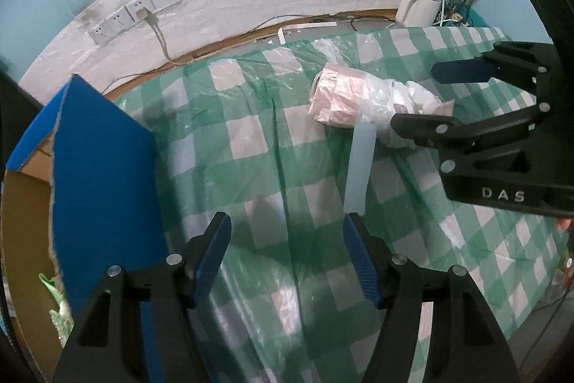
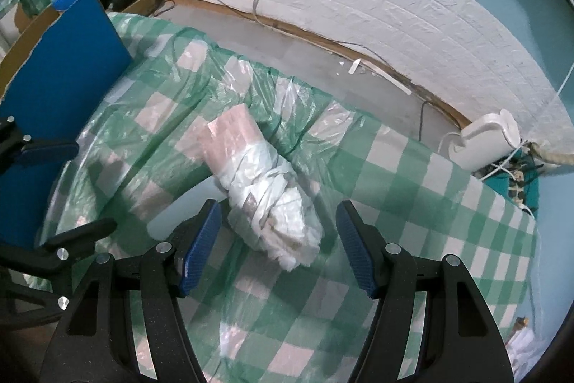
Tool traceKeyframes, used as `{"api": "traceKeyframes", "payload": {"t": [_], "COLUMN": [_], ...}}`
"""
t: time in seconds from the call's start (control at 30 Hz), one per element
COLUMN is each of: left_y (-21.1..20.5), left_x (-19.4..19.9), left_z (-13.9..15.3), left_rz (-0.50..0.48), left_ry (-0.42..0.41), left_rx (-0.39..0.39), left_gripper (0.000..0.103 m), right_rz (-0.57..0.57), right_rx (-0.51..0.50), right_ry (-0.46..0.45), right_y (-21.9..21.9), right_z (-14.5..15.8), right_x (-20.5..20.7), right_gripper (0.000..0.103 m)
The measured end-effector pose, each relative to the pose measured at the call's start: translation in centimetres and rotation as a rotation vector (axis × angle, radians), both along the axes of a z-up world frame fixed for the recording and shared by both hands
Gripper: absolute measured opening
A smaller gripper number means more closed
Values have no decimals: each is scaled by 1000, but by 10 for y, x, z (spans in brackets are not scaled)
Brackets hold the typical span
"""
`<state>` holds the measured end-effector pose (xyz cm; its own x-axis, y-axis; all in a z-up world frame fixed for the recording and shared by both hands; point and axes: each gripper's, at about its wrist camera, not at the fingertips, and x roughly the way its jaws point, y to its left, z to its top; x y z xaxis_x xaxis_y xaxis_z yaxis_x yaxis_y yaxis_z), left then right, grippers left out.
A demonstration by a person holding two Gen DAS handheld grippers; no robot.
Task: Organize soft objects
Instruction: 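Move both grippers toward the white-and-pink plastic bundle with the white tube, then close the right gripper on the plastic bundle while the left grasps the white tube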
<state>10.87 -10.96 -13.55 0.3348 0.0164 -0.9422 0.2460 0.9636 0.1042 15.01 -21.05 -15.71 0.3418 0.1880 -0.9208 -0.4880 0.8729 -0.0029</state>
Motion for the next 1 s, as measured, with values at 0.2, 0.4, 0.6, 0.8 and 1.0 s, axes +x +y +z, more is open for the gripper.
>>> {"api": "traceKeyframes", "payload": {"t": [0.2, 0.4, 0.6, 0.8, 1.0], "left_y": [-7, -7, 0, 4, 1], "left_x": [14, 20, 23, 20, 12], "left_z": [-9, -16, -24, -23, -19], "left_rz": [9, 5, 15, 23, -1], "left_ry": [19, 26, 44, 55, 47], "left_rx": [-17, 2, 9, -5, 6], "left_gripper": [66, 66, 66, 67, 67], "right_rz": [10, 22, 73, 96, 82], "right_rx": [12, 25, 28, 6, -8], "right_ry": [-3, 2, 18, 43, 49], "right_y": [2, 9, 24, 31, 24], "right_z": [-11, -23, -27, -23, -16], "right_x": [13, 23, 18, 5, -8], "right_gripper": [67, 67, 43, 39, 39]}}
